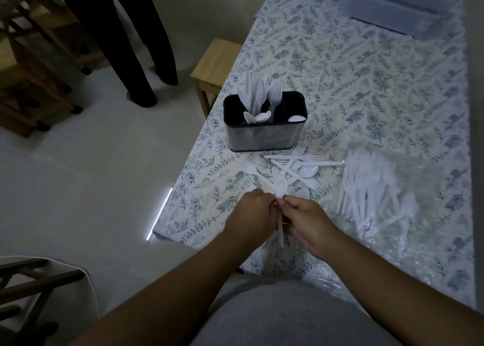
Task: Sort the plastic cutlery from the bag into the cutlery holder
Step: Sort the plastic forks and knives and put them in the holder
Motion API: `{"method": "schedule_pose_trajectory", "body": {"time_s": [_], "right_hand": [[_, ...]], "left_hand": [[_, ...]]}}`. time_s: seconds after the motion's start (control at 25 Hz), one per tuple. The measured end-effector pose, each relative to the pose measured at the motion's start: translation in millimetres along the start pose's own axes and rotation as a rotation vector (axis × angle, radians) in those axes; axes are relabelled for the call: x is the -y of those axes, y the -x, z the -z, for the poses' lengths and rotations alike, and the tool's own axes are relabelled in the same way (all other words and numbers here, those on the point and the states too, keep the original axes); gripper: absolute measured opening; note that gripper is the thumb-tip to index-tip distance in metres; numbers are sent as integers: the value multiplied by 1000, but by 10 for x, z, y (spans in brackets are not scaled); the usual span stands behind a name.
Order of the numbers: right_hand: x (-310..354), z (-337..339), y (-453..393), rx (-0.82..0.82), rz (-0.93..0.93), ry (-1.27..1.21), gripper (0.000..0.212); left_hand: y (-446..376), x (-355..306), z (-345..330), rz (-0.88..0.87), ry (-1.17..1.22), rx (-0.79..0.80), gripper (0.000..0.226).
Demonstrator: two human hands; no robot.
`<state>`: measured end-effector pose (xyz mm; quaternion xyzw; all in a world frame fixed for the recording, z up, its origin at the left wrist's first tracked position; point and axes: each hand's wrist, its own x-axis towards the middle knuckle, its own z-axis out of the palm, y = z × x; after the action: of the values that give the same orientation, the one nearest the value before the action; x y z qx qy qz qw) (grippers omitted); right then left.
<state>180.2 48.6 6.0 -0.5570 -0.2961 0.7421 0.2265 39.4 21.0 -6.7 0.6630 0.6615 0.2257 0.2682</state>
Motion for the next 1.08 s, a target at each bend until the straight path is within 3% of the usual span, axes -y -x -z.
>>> {"method": "schedule_pose_trajectory", "body": {"time_s": [0.16,0.24,0.32,0.4,0.68,0.84,1.08], "right_hand": [[33,20,30,-19,-33,-29,18],[16,38,23,-82,-31,-4,18],[-13,88,-16,-146,-12,81,14],[-18,117,-41,-160,2,115,12],[20,140,-47,-146,21,147,15],[-4,106,-85,-106,19,134,11],[-35,116,-119,-118,51,165,26]], "left_hand": [[-20,-5,0,4,-16,56,28],[-13,-4,-21,246,77,19,17],[-49,25,-15,528,213,-31,21],[-109,97,-31,605,247,-59,28],[-115,117,70,624,301,-31,11],[-36,19,53,551,480,-25,16],[-40,-64,-76,430,519,-46,20]]}}
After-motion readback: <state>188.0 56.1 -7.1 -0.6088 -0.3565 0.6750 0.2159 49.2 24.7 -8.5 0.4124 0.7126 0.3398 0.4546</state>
